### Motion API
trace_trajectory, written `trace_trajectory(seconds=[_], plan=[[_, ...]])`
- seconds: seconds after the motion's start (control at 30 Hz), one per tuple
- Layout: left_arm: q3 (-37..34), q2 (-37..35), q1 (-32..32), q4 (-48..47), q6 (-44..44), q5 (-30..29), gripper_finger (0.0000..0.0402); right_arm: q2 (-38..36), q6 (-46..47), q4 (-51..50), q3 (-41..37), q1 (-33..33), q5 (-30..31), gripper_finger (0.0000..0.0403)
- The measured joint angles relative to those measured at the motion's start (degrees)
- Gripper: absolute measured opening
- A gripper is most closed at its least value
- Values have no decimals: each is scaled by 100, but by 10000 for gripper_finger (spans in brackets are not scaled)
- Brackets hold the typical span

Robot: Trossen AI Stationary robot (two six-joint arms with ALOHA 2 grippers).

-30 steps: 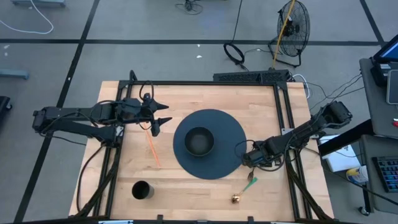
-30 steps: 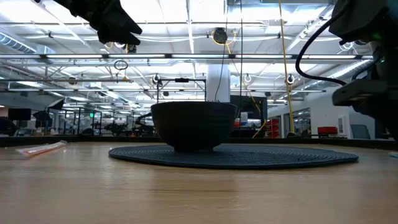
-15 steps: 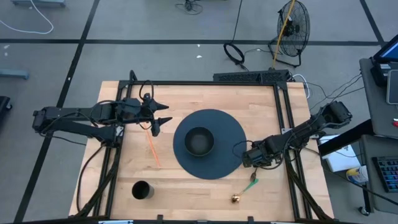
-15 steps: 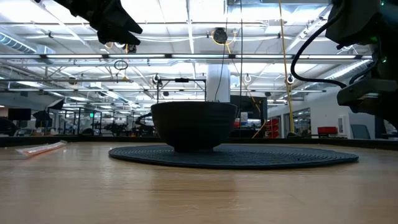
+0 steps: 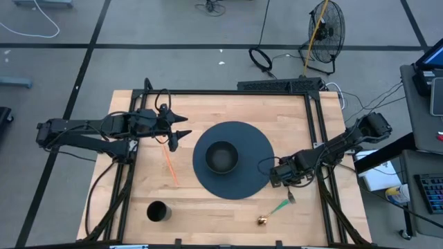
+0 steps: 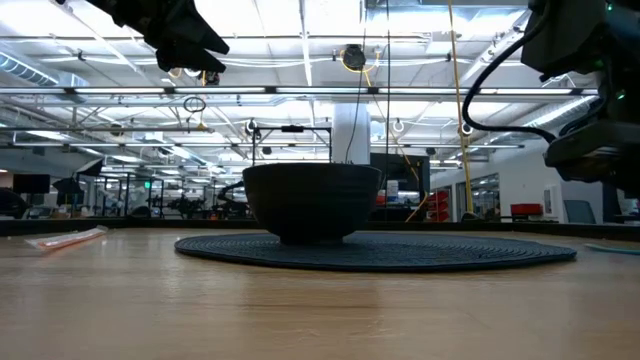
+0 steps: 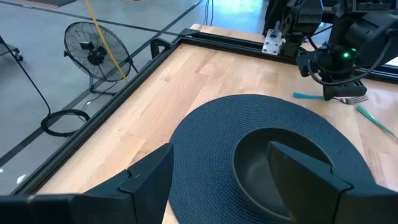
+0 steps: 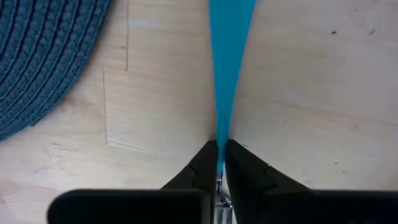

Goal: Pick & Place Utensil
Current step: Put the blue fork into the black bowl on the blue table placemat

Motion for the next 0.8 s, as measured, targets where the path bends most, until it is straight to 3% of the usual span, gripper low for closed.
trace_trajectory(seconds=[0.47, 0.8], plan=[[0, -2, 0, 276, -68, 2, 266, 2, -1278, -113, 0, -73, -134, 37], [0, -2, 0, 298, -82, 2, 266, -1, -1421, -80, 0, -72, -121, 23]])
